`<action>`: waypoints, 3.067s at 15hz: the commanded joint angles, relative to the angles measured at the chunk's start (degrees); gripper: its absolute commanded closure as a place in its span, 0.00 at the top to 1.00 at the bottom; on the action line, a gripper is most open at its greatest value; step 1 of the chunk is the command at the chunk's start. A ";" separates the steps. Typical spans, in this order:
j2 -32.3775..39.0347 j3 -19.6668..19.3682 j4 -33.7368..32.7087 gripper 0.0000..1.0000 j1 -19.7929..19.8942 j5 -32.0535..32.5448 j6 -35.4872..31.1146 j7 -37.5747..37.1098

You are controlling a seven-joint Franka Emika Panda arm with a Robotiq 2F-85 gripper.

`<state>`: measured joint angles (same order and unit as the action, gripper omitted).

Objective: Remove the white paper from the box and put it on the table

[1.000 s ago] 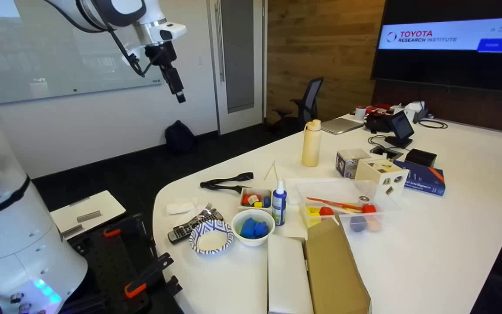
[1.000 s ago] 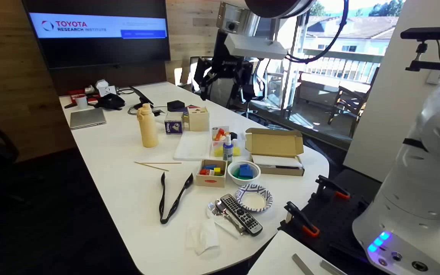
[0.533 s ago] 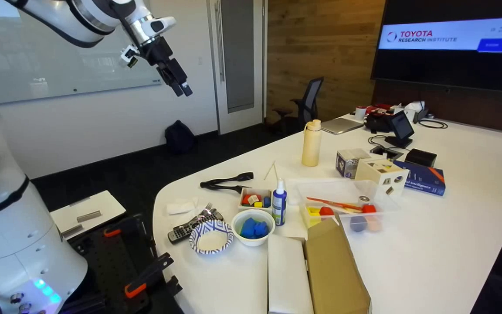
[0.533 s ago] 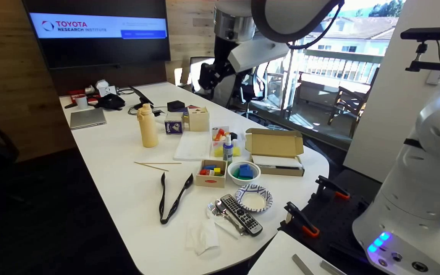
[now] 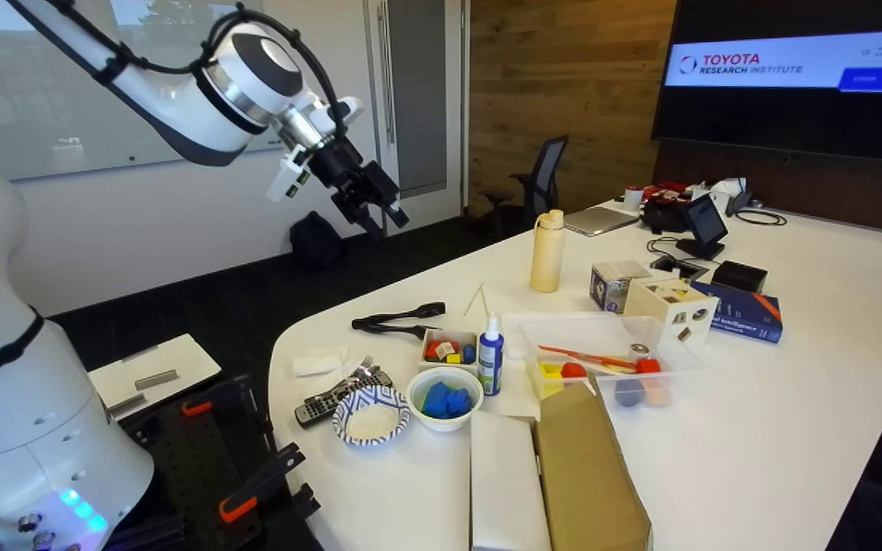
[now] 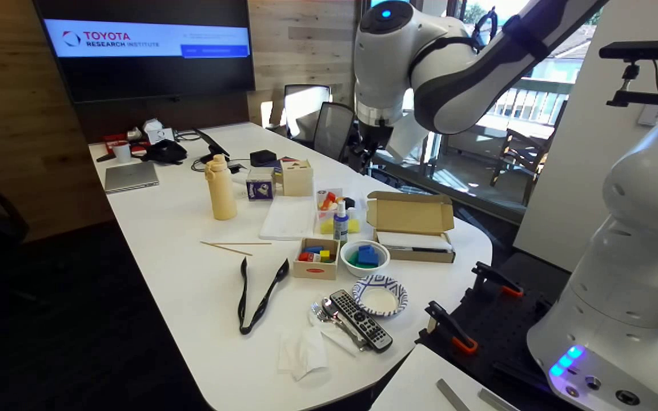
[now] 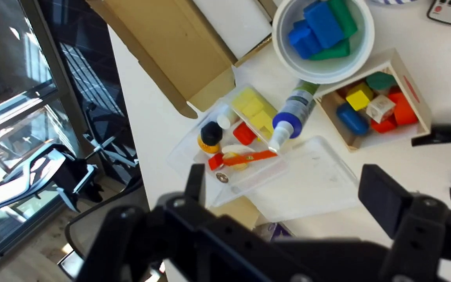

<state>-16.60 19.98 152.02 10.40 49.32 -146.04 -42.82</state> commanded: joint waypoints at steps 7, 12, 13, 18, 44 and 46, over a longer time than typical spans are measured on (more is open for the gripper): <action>27.73 -10.02 -10.36 1.00 12.50 28.42 -14.19 -1.10; 37.06 -12.76 -16.62 1.00 12.84 33.48 -14.80 -1.32; 38.44 -13.16 -17.44 1.00 12.79 34.24 -14.83 -1.35; 42.71 -15.14 -19.91 1.00 13.22 38.99 -15.16 -1.98; 60.30 -15.59 -32.61 1.00 12.22 28.84 -7.37 0.25; 61.65 -15.67 -34.12 1.00 12.23 28.94 -7.21 0.24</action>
<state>43.09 4.69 120.63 23.31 78.60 -154.77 -42.03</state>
